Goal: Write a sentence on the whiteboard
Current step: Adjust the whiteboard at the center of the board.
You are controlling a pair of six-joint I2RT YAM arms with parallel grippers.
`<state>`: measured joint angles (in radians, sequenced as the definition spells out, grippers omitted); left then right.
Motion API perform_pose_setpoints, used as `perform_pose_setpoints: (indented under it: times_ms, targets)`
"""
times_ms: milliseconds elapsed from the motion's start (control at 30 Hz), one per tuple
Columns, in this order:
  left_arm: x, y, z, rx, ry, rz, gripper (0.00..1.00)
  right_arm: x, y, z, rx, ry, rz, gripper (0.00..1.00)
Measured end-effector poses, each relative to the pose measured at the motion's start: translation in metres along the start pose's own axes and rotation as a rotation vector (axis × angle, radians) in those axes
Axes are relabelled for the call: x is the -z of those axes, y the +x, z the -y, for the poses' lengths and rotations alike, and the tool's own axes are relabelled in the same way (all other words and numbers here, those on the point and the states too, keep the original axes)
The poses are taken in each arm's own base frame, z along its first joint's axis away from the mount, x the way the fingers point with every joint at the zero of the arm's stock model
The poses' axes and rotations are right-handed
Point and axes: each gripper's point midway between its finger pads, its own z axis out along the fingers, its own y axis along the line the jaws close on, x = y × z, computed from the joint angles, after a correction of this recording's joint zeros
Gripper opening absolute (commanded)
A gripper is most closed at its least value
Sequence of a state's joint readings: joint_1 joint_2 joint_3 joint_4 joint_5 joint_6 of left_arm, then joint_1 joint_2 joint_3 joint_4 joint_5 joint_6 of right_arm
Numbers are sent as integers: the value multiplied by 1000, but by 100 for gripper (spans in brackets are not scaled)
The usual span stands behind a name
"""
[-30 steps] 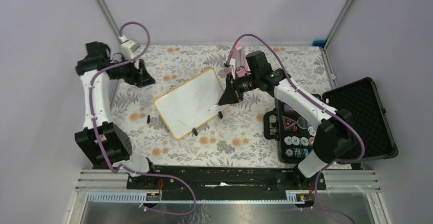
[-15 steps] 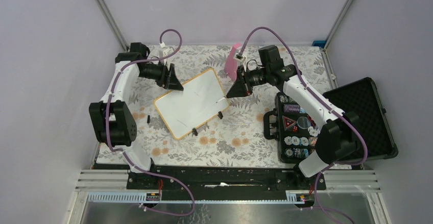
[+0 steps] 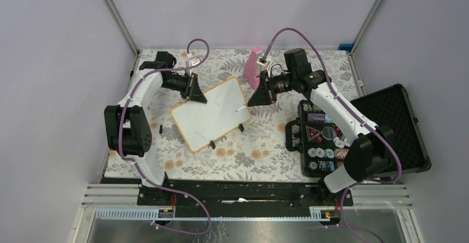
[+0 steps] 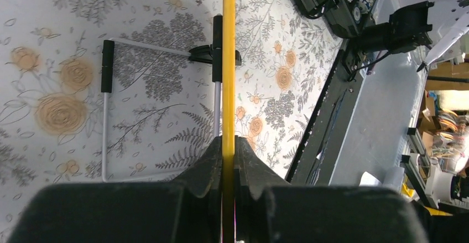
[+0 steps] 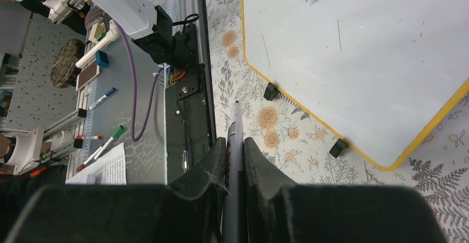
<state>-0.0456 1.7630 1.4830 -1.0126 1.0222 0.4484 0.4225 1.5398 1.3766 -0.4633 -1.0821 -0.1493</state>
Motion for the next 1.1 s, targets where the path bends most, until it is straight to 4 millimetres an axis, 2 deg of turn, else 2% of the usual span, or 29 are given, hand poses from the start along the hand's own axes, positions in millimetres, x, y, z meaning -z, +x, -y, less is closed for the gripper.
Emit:
perform_pose_setpoints:
  times_ms: [333,800,833,867,900,967,1100]
  targets:
    - [-22,5,13,9,96,-13,0,1,0,-2,-5,-11,1,0]
    - [-70,10,54,-41,195,-87,0,7,5,-12,-2,-8,0,0]
    - [-71,9,55,-41,197,-89,8,7,7,-13,-1,-8,-1,0]
    - [-72,9,55,-40,197,-91,22,8,9,-14,-1,-7,-3,0]
    - [-72,9,55,-40,195,-92,32,8,11,-15,-2,-5,-4,0]
    - [-73,10,53,-39,179,-96,49,9,17,-15,-6,3,-7,0]
    - [-69,9,49,-26,148,-95,61,8,25,-11,-12,48,1,0]
